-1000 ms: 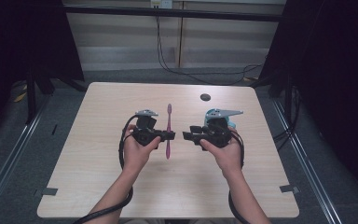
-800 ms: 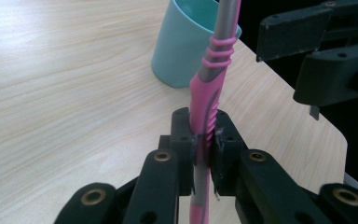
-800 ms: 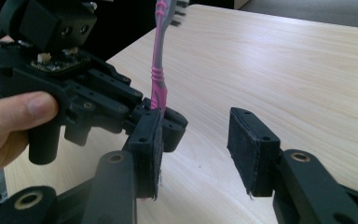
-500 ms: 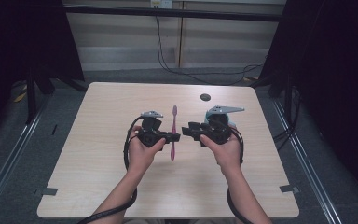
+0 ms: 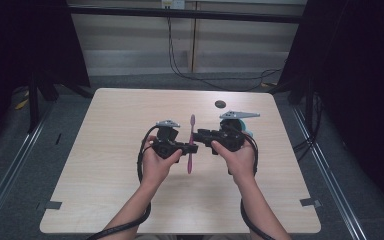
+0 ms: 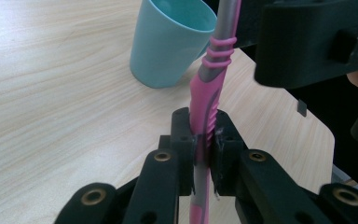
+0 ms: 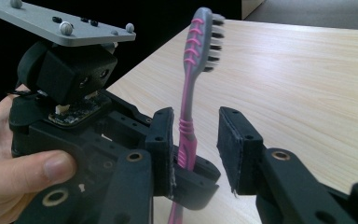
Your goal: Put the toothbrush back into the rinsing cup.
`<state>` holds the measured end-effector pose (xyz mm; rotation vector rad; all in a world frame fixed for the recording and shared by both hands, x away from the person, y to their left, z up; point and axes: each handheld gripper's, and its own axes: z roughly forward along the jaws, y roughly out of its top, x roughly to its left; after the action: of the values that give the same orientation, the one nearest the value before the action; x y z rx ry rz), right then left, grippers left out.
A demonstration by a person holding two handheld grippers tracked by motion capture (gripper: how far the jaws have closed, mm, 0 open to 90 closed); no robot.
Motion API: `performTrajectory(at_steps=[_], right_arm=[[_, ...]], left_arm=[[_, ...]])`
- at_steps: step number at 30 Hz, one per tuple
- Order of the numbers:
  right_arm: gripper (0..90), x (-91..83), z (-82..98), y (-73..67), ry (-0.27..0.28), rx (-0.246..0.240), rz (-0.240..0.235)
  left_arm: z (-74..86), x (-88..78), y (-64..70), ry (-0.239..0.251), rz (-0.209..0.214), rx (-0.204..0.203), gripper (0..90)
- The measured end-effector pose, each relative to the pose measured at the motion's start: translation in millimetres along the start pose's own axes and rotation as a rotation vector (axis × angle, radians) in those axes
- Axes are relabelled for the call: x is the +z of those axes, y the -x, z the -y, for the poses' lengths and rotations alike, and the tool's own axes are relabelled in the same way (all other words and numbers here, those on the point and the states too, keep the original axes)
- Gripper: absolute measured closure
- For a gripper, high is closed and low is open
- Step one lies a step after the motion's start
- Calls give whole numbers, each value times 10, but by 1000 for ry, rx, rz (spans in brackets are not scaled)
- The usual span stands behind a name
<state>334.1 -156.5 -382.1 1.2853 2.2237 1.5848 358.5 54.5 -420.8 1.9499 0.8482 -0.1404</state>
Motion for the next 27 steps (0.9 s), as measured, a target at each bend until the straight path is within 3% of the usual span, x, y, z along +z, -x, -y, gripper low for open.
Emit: performTrajectory(at_steps=[19,27], right_arm=[[787,105,34,-22,11,4,2],[832,93,31,-29,5,-23,10]], left_arm=[[-11,56,72,8,26,2,821],[-3,65,68,4,38,7,821]])
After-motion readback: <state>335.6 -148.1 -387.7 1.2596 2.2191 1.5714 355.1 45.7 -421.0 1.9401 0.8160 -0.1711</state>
